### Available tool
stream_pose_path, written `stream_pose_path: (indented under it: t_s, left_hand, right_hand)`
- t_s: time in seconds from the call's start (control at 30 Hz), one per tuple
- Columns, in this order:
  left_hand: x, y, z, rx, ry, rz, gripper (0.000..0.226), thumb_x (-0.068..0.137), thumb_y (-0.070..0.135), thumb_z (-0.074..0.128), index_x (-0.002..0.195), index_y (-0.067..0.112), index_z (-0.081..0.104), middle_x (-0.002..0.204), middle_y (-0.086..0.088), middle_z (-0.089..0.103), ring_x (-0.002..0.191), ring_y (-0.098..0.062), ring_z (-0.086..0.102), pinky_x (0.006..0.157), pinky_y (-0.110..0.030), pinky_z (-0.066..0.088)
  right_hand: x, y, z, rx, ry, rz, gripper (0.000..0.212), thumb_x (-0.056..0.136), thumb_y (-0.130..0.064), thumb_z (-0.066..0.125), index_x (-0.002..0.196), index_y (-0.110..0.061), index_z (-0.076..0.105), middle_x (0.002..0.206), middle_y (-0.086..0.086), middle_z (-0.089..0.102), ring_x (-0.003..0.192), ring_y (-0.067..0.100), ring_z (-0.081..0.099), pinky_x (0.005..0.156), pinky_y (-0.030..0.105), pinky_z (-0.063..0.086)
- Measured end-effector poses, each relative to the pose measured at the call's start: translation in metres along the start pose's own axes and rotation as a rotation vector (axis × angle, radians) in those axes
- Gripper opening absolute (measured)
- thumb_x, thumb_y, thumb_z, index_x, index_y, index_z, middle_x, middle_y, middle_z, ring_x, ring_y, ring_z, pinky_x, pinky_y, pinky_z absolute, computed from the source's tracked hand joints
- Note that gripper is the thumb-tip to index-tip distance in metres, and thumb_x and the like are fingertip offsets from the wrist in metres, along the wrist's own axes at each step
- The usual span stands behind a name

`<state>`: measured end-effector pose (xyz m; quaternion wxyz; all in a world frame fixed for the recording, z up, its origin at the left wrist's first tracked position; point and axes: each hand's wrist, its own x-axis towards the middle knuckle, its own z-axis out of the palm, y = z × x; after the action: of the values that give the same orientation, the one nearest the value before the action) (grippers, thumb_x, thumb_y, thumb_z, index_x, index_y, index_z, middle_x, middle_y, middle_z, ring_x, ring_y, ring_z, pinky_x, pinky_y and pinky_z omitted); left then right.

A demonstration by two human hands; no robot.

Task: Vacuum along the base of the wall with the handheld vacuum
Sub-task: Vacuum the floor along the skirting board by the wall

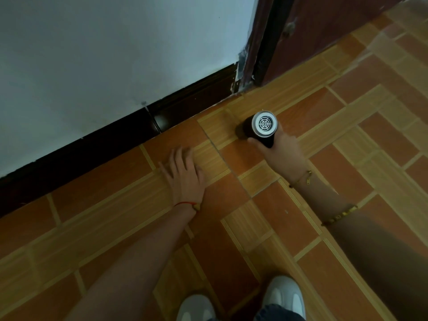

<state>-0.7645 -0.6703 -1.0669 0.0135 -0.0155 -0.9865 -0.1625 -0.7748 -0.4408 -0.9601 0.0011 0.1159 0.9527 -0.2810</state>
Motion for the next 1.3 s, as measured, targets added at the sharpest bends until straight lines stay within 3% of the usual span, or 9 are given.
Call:
stream_pose_path:
  t_s: [0.2,0.33,0.6,0.77,0.9,1.03,1.13,1.23,1.3]
  left_hand:
    - [0.0,-0.003,0.005,0.023,-0.004,-0.031,0.054,0.093,0.029,0.035,0.145,0.017,0.037,0.153,-0.011,0.033,0.144,-0.031,0.025,0.117,-0.065,0.007]
    - [-0.001,-0.001,0.004,0.035,-0.004,-0.039,0.053,0.093,0.027,0.039,0.146,0.017,0.035,0.152,-0.011,0.033,0.144,-0.031,0.024,0.116,-0.065,0.009]
    - [0.0,0.001,0.002,0.039,-0.009,-0.05,0.053,0.092,0.028,0.039,0.144,0.016,0.038,0.151,-0.012,0.035,0.143,-0.032,0.024,0.115,-0.066,0.012]
    - [0.0,0.002,0.001,0.035,-0.009,-0.05,0.054,0.093,0.029,0.036,0.145,0.016,0.036,0.151,-0.011,0.035,0.143,-0.031,0.025,0.114,-0.066,0.013]
    - [-0.001,0.002,0.002,0.033,-0.003,-0.046,0.053,0.093,0.028,0.037,0.145,0.016,0.037,0.151,-0.012,0.035,0.143,-0.031,0.026,0.115,-0.066,0.012]
    - [-0.001,0.002,0.002,0.04,0.004,-0.044,0.053,0.093,0.029,0.036,0.144,0.016,0.037,0.15,-0.011,0.035,0.142,-0.032,0.028,0.115,-0.066,0.012]
    - [0.0,0.002,0.002,0.036,0.007,-0.043,0.053,0.092,0.03,0.034,0.144,0.016,0.038,0.15,-0.011,0.036,0.141,-0.032,0.029,0.115,-0.066,0.012]
    - [0.0,0.002,0.003,0.014,0.008,-0.046,0.053,0.093,0.03,0.034,0.144,0.016,0.038,0.15,-0.01,0.036,0.142,-0.031,0.027,0.116,-0.065,0.01]
    - [0.0,0.001,0.002,0.001,0.013,-0.048,0.053,0.093,0.03,0.034,0.144,0.016,0.039,0.15,-0.011,0.037,0.142,-0.031,0.028,0.115,-0.065,0.011]
  right_hand:
    - [0.03,-0.004,-0.002,-0.091,0.064,0.06,0.079,0.087,-0.057,0.058,0.145,-0.01,0.034,0.113,0.011,0.067,0.089,0.024,0.065,0.066,0.031,0.05]
    - [0.045,0.008,-0.017,-0.124,0.14,0.185,0.076,0.088,-0.055,0.058,0.145,-0.011,0.032,0.117,0.015,0.065,0.101,0.035,0.065,0.077,0.043,0.055]
    - [0.063,0.018,-0.022,-0.11,0.128,0.184,0.077,0.086,-0.056,0.059,0.143,-0.011,0.034,0.119,0.015,0.064,0.104,0.036,0.064,0.078,0.041,0.054]
    - [0.077,0.012,-0.02,-0.005,0.029,0.092,0.078,0.08,-0.064,0.059,0.138,-0.015,0.04,0.113,0.009,0.068,0.092,0.032,0.069,0.081,0.045,0.057]
    - [0.091,0.002,-0.016,-0.029,0.099,0.101,0.076,0.083,-0.059,0.061,0.139,-0.012,0.039,0.119,0.012,0.066,0.105,0.034,0.064,0.084,0.049,0.055]
    - [0.106,-0.009,-0.009,-0.015,-0.026,-0.004,0.074,0.08,-0.065,0.059,0.13,-0.011,0.049,0.107,0.009,0.069,0.094,0.028,0.067,0.077,0.039,0.057]
    - [0.111,-0.022,-0.003,0.1,-0.156,-0.117,0.069,0.082,-0.056,0.065,0.135,-0.015,0.047,0.111,0.006,0.069,0.089,0.021,0.066,0.078,0.032,0.054]
    - [0.115,-0.023,0.002,0.085,-0.11,-0.153,0.071,0.083,-0.054,0.065,0.137,-0.013,0.046,0.117,0.008,0.068,0.101,0.023,0.065,0.082,0.03,0.05]
    - [0.117,-0.018,-0.001,0.039,-0.026,-0.071,0.074,0.081,-0.061,0.062,0.134,-0.011,0.048,0.115,0.01,0.068,0.103,0.028,0.065,0.082,0.037,0.054]
